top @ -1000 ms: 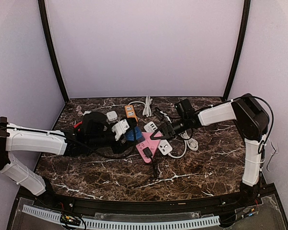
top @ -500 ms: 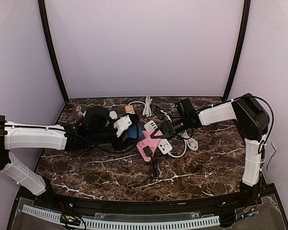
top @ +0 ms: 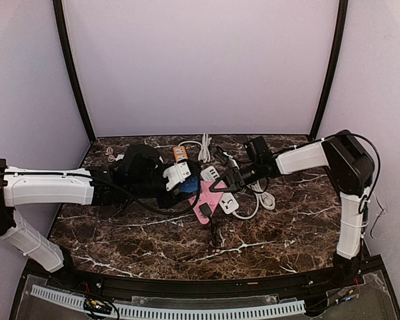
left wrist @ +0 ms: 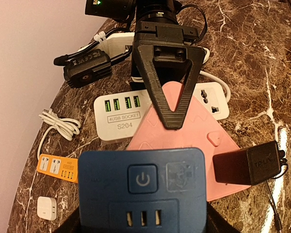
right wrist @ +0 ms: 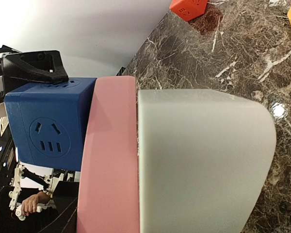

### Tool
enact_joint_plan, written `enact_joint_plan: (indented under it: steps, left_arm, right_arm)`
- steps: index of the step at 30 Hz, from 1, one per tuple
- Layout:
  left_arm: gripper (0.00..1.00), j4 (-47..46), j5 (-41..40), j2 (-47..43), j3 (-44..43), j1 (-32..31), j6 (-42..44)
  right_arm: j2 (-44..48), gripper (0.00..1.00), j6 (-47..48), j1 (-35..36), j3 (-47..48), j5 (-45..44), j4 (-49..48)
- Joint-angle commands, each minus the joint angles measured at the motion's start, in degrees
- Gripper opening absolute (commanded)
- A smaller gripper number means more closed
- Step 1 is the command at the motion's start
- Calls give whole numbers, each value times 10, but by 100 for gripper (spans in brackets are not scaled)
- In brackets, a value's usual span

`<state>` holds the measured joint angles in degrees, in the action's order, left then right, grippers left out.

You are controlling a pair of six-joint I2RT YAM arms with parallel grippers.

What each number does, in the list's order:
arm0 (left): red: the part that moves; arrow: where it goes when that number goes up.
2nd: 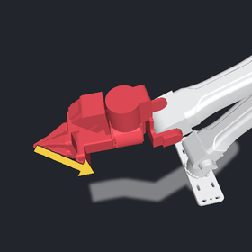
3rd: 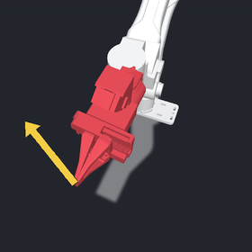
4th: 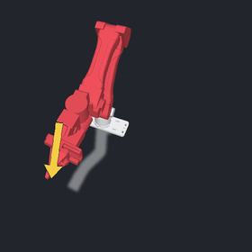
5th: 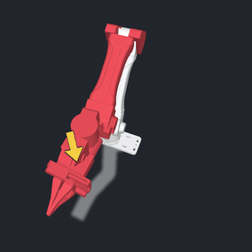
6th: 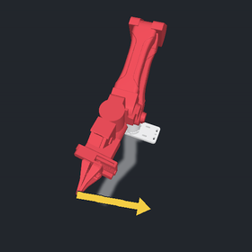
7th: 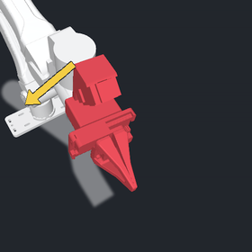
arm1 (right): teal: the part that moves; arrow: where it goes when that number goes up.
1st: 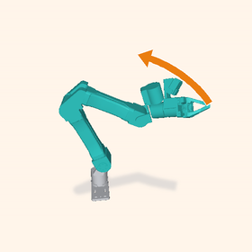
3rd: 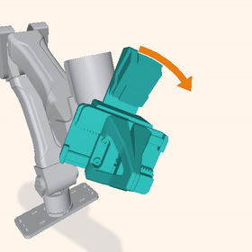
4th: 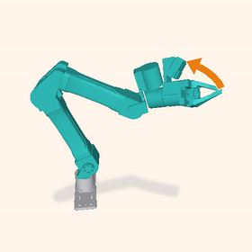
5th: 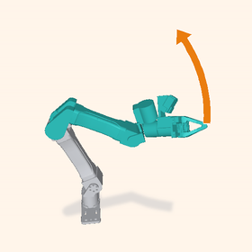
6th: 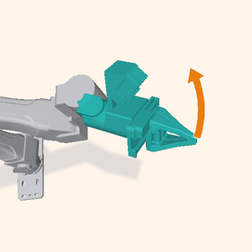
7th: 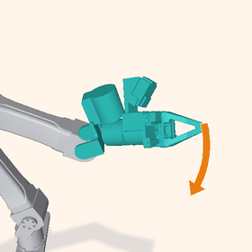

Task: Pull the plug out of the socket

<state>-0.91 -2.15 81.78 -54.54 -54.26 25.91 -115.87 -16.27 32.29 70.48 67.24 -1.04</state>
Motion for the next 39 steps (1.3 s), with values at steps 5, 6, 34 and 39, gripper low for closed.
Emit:
enact_joint_plan:
  steps: [5,6,34,39]
  left_arm:
    - [1,-195,140,-42,-22,-34,-24]
    - [1,-204,148,-40,-23,-30,-41]
    - [1,-104,109,35,-81,-1,-86]
    - [1,-152,171,22,-50,20,-90]
  right_arm:
    - [-27,0,-8,-9,-9,-120,34]
    - [-27,0,-8,-10,-9,-120,34]
    - [-4,0,-6,-12,-23,-105,32]
    - [-10,0,-5,-12,-24,-101,33]
